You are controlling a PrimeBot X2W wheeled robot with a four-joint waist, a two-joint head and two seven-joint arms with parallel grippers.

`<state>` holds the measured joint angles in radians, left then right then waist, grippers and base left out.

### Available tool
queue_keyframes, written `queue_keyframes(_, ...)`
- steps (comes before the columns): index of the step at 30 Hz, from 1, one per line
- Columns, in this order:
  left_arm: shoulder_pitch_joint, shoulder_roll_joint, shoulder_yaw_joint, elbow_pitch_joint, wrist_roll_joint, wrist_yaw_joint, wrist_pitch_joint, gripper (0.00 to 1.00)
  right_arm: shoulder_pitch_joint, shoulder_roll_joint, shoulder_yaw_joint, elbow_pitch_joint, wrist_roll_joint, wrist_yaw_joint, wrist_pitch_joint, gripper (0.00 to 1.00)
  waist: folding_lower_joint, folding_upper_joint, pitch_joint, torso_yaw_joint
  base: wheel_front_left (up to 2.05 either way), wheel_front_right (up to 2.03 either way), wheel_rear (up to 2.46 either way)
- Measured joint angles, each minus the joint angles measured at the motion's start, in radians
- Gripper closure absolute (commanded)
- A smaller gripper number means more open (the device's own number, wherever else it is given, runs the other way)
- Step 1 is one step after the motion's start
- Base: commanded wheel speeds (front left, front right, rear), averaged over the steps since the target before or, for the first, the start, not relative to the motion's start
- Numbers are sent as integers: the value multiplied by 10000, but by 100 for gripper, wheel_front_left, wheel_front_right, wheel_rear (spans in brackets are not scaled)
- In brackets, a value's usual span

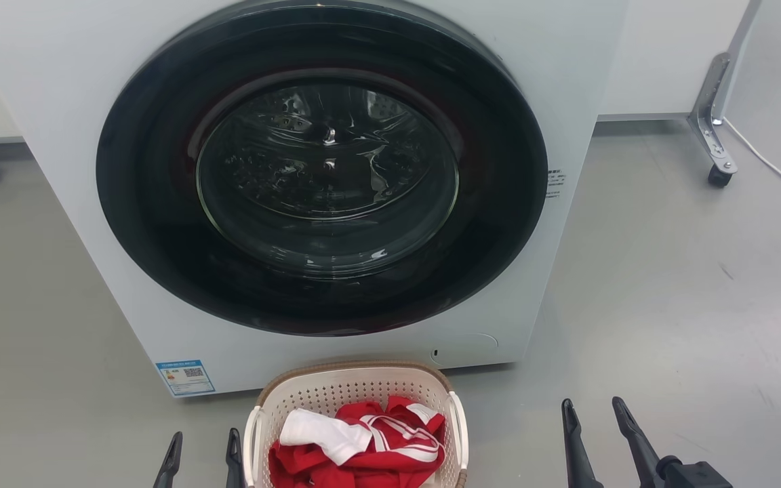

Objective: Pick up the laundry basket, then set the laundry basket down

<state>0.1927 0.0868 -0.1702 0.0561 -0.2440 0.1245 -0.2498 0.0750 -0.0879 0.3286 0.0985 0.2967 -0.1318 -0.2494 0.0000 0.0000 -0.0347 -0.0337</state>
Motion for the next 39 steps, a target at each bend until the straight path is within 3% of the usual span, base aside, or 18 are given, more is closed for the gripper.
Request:
queue_keyframes(14, 3, -115, 81, -84, 209, 0, 0, 0, 11, 105, -194, -274, -345, 0, 0, 0, 0, 0, 82, 7, 0, 0, 0)
queue_keyframes(15, 3, -119, 82, -90, 228, 0, 0, 100, 12, 113, -203, -280, -349, 0, 0, 100, 0, 0, 89, 6, 0, 0, 0)
queue_keyframes(29, 9, -184, 79, 742, -199, -113, 186, 100, 333, 121, -353, 571, 151, 104, 178, 100, 0, 1, 113, 25, 0, 0, 0)
queue_keyframes(39, -106, -215, 393, 953, -1950, -393, 616, 100, 154, 169, -867, 715, 1730, 368, 629, 100, 0, 0, 144, 63, 0, 0, 0)
